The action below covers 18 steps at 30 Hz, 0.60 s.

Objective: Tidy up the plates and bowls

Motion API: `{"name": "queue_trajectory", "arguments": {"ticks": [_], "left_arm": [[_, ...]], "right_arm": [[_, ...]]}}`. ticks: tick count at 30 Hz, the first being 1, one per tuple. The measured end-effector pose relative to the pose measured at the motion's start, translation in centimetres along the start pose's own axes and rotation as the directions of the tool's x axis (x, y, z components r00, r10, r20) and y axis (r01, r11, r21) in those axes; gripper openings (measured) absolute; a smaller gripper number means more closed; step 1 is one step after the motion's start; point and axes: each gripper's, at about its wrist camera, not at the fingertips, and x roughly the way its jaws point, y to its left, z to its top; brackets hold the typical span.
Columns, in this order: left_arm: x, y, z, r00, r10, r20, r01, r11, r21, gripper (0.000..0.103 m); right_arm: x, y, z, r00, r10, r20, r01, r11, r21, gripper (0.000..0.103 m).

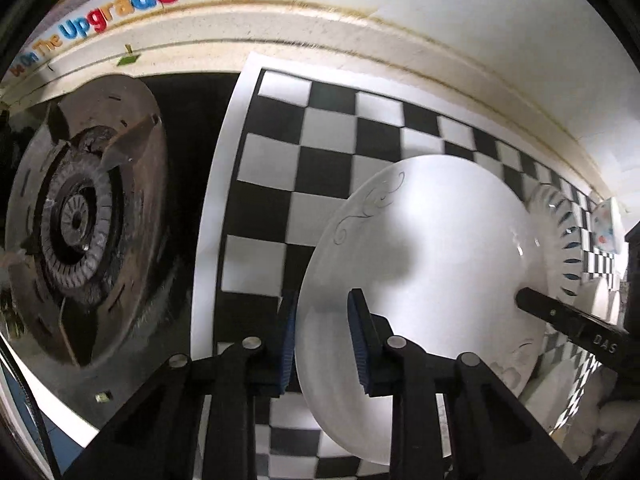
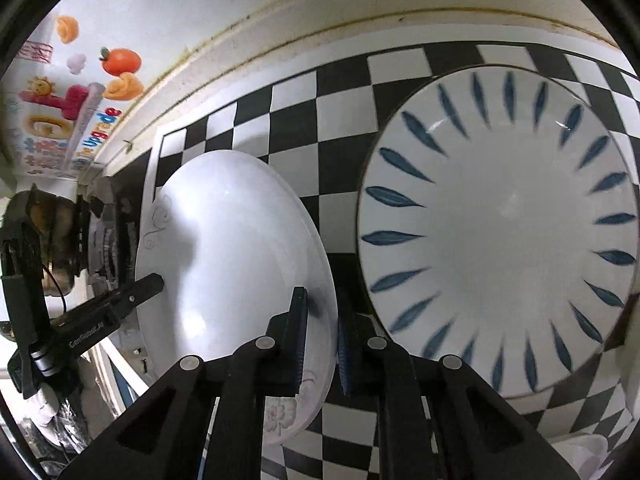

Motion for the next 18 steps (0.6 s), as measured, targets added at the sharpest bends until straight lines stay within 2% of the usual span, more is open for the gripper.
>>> {"name": "queue_trajectory", "arguments": {"ticks": [4,10,15,18], "left_arm": [[-2.6,-0.5,-0.7,0.999,-0.016,0.029,0.016,1.000,0.010,0.022],[-6.1,-4.3,-2.4,0.997,-0.046,0.068,0.042,0.998,0.054,0.022],[-7.3,-9.3,-5.4,0.994,-0.084,0.077,0.077,0.993,0.093,0.022],[-7.2,-12.1,-5.6,0.992,-0.108,0.069,0.100,0.988,0.115,0.022]], "right_arm": [[-2.3,-1.3,-1.4,0.999,0.027,0.018,-0.027,1.000,-0.007,0.015],[-7.1,-3.8,-4.0,0.997,0.057,0.060,-0.056,0.998,-0.007,0.015],[-11.4,-6.4,-6.6,0.994,0.050,0.100,-0.050,0.999,-0.001,0.015],[-14.1,-8.8,-8.3,0.991,0.040,0.125,-0.043,0.999,0.018,0.015]]}}
